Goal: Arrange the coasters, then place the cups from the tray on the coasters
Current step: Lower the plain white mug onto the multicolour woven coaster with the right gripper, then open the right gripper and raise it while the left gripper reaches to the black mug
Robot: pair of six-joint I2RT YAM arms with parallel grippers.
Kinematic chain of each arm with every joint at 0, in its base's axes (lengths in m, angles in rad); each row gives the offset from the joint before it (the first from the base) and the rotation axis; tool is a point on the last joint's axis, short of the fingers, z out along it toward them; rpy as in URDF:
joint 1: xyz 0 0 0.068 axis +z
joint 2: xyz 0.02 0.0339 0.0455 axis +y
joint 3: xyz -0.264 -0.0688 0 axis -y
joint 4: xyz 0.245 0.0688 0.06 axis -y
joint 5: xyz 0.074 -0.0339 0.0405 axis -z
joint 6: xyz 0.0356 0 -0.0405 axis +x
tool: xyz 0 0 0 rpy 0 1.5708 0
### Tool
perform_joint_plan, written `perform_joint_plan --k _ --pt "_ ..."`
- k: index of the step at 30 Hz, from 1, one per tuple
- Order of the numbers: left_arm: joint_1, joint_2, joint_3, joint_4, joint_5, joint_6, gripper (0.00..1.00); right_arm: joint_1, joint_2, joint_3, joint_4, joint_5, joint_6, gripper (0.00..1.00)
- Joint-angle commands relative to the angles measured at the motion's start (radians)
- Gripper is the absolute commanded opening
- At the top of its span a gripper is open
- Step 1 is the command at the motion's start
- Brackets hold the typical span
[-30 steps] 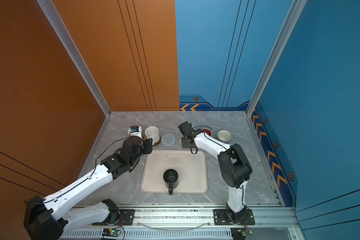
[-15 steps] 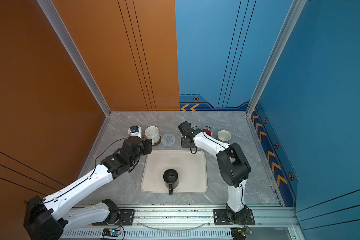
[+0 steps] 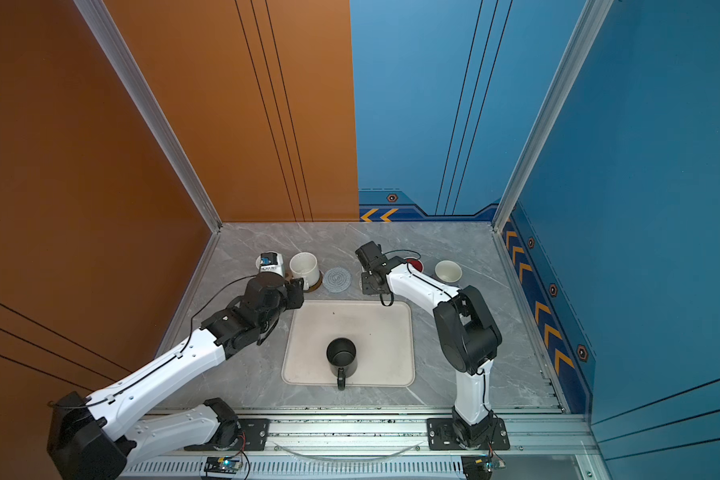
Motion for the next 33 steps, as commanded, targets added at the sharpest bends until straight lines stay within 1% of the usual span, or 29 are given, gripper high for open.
perform_joint_plan --k 1,6,12,15,24,28,33 --pt "0.011 -0.004 -0.005 -0.023 -0.002 -0.004 0.52 -0.002 0.002 0.023 0.012 0.003 -0.007 0.28" --pt "0.011 -0.005 -0.004 -0.023 -0.001 -0.003 0.52 -0.001 -0.001 0.020 0.011 0.002 -0.005 0.32" --pt "0.011 -0.010 -0.008 -0.026 -0.001 -0.004 0.52 0.000 -0.013 0.008 0.011 -0.002 -0.003 0.41" --pt "0.011 -0.011 -0.009 -0.026 0.001 -0.006 0.52 0.001 -0.021 0.002 0.013 -0.001 -0.002 0.43" --pt "0.010 -0.016 -0.009 -0.026 0.006 -0.005 0.51 0.006 -0.050 -0.015 0.013 0.006 -0.001 0.60" --pt "0.009 -0.021 -0.010 -0.028 0.006 -0.006 0.51 0.010 -0.082 -0.035 0.013 0.006 0.007 0.63" --pt "0.006 -0.026 -0.010 -0.028 0.009 -0.007 0.51 0.015 -0.147 -0.064 0.012 0.010 0.015 0.65"
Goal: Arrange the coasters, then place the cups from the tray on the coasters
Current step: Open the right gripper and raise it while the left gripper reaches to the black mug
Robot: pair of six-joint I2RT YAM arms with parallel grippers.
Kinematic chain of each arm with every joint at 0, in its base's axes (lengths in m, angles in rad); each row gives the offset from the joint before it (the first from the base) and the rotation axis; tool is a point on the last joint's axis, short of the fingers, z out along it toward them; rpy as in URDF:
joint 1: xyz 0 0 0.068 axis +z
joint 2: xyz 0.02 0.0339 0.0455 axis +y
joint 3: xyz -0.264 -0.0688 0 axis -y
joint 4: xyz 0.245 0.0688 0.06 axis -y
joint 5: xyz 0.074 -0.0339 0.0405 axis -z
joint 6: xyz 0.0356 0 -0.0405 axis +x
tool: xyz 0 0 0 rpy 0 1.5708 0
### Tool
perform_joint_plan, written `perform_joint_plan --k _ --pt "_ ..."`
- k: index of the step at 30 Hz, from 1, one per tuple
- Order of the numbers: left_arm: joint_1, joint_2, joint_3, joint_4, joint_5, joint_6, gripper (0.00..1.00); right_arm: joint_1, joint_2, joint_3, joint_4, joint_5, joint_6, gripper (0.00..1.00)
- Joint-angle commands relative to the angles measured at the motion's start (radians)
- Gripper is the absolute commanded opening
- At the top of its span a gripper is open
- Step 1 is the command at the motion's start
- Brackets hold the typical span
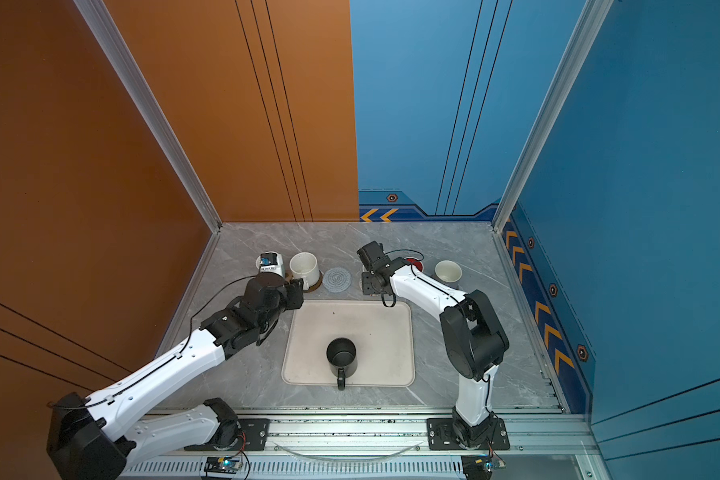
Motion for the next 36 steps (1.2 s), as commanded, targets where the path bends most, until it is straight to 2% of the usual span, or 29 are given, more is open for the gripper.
perform_joint_plan --k 1,15,20,24,29,36 --pt "0.006 -0.022 -0.010 -0.018 0.010 -0.007 0.51 0.009 -0.079 -0.024 0.008 0.002 0.012 0.65" --pt "-0.058 -0.037 0.014 -0.036 0.028 -0.017 0.52 0.025 -0.272 -0.051 0.103 0.005 0.050 0.70" --pt "-0.114 -0.046 0.085 -0.178 0.039 -0.007 0.53 0.026 -0.317 -0.060 0.130 -0.001 0.068 0.72" --pt "-0.189 -0.061 0.133 -0.305 0.024 -0.006 0.53 0.026 -0.357 -0.109 0.151 0.016 0.087 0.73" --pt "-0.281 -0.091 0.133 -0.378 0.063 -0.005 0.55 0.023 -0.403 -0.159 0.160 0.025 0.090 0.74" --pt "-0.430 -0.096 0.110 -0.492 0.085 -0.103 0.55 0.006 -0.479 -0.222 0.173 0.034 0.092 0.77"
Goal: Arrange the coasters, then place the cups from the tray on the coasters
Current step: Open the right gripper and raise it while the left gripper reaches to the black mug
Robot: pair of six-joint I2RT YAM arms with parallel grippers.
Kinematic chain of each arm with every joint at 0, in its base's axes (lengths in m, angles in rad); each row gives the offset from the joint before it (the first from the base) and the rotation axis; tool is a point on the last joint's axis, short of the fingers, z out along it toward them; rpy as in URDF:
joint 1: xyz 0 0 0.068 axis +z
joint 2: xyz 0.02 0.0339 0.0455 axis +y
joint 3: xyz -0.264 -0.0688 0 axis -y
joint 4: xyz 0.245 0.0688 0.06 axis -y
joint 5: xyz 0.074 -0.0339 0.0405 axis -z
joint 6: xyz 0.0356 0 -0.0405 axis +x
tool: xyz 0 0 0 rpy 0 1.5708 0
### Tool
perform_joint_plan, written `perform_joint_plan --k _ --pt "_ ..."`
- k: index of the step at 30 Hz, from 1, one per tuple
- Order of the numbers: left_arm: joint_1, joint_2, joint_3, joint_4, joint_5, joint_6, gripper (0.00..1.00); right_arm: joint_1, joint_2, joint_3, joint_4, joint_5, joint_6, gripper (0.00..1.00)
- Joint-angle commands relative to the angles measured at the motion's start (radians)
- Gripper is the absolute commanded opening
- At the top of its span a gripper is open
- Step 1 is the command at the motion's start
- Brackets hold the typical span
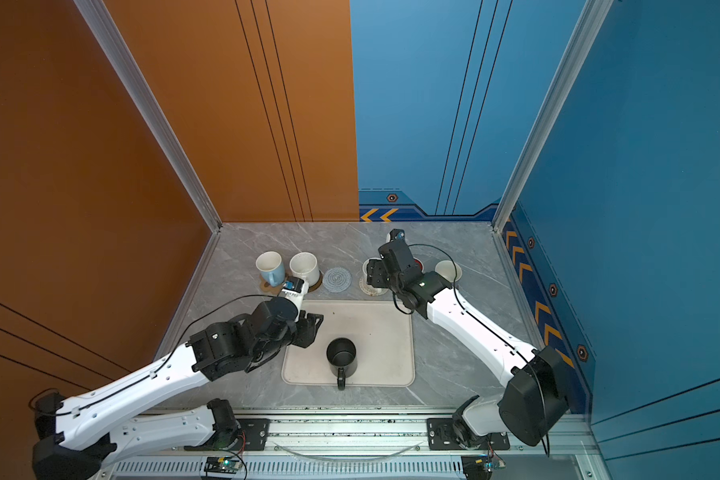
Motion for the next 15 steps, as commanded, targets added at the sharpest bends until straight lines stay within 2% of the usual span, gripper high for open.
perform_joint_plan --k 1,9,15 --pt "-0.071 0.000 -0.005 -0.097 0.023 -0.067 0.55 -0.013 -0.056 -0.036 0.023 0.029 0.015 0.77" --pt "-0.258 0.163 0.058 -0.179 0.040 -0.164 0.56 -0.027 -0.104 -0.076 0.026 0.006 0.015 0.78" --pt "-0.323 0.282 0.101 -0.206 0.065 -0.248 0.56 -0.029 -0.148 -0.107 0.026 0.012 0.015 0.78"
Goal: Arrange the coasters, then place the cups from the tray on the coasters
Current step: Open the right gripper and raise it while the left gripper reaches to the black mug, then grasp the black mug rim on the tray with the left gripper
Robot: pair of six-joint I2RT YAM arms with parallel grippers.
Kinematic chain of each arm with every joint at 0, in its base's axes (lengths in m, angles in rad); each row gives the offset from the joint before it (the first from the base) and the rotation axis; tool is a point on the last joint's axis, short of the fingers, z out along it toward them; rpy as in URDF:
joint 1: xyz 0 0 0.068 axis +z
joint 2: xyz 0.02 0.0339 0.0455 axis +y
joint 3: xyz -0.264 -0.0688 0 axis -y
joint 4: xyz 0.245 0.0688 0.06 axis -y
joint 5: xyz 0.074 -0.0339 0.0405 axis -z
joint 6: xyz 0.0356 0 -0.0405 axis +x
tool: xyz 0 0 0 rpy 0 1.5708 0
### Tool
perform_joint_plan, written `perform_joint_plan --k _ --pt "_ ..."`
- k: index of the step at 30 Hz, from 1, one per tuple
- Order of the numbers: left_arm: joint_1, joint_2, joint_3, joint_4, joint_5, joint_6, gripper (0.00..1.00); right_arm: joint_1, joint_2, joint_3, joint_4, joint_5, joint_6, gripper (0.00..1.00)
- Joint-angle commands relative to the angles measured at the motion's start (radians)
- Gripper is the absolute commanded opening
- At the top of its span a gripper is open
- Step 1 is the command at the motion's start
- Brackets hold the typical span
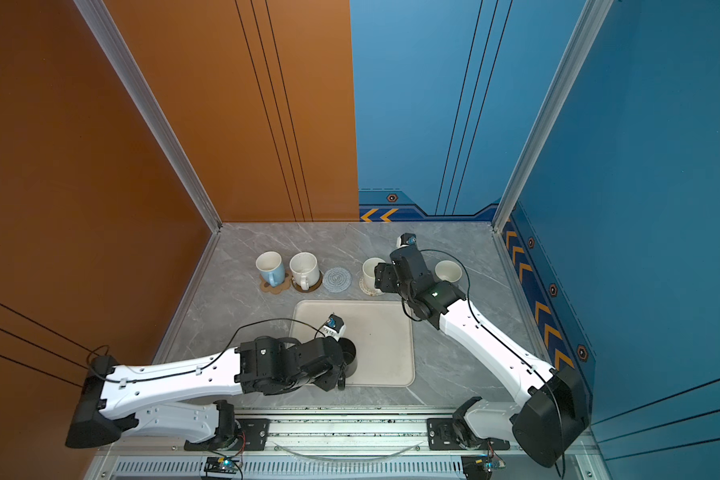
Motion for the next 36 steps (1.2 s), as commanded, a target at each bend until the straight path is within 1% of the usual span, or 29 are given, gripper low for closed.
perform_joint_plan --k 1,7,14,19,20,26,36 --pt "-0.031 0.040 0.028 -0.053 0.028 -0.074 0.56 -0.007 -0.047 -0.025 0.015 0.016 0.012 0.78" --pt "-0.062 0.092 0.021 -0.052 0.037 -0.152 0.56 -0.015 -0.085 -0.049 0.014 0.019 0.015 0.78" --pt "-0.069 0.126 -0.002 -0.051 0.024 -0.237 0.56 -0.022 -0.098 -0.061 0.017 0.019 0.018 0.78" --pt "-0.064 0.151 -0.002 -0.043 0.023 -0.242 0.57 -0.025 -0.089 -0.063 0.022 0.011 0.018 0.78" --pt "-0.062 0.157 -0.029 -0.041 0.028 -0.242 0.57 -0.025 -0.088 -0.063 0.023 0.008 0.019 0.78" --pt "-0.039 0.180 -0.057 -0.006 0.032 -0.254 0.56 -0.031 -0.078 -0.063 0.026 0.003 0.018 0.78" --pt "0.005 0.157 -0.095 0.064 0.043 -0.247 0.55 -0.045 -0.068 -0.067 0.030 -0.008 0.018 0.78"
